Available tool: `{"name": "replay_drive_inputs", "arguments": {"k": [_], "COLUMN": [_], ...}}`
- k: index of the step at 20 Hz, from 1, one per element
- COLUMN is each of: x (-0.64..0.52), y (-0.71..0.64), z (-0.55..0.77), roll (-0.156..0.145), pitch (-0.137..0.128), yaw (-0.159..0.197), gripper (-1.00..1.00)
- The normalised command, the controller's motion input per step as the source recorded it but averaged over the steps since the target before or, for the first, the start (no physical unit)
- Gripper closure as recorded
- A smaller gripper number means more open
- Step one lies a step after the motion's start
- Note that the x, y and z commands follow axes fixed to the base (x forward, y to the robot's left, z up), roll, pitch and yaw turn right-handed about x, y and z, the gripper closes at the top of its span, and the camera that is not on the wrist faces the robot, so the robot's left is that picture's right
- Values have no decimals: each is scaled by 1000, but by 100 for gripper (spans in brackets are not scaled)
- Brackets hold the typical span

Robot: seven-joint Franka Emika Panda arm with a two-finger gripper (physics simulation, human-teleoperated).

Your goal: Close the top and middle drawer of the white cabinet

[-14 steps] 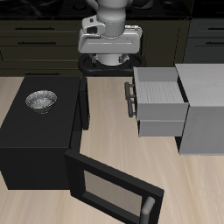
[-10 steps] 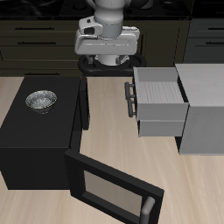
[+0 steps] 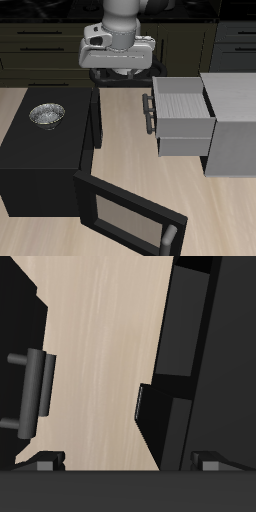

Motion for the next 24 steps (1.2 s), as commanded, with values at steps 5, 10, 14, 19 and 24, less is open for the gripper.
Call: {"name": "replay_drive_inputs", "arguments": {"k": [5, 10, 14, 19, 24], "x": [141, 7, -58, -72, -8], "y": [76, 70, -10, -61, 16], "z": [-86, -109, -176, -174, -54], "roll": [7, -8, -48, -42, -61], "pitch": [11, -26, -1, -2, -34], "yaw": [26, 129, 168, 188, 176], "gripper": [-100, -100, -100, -100, -100]}}
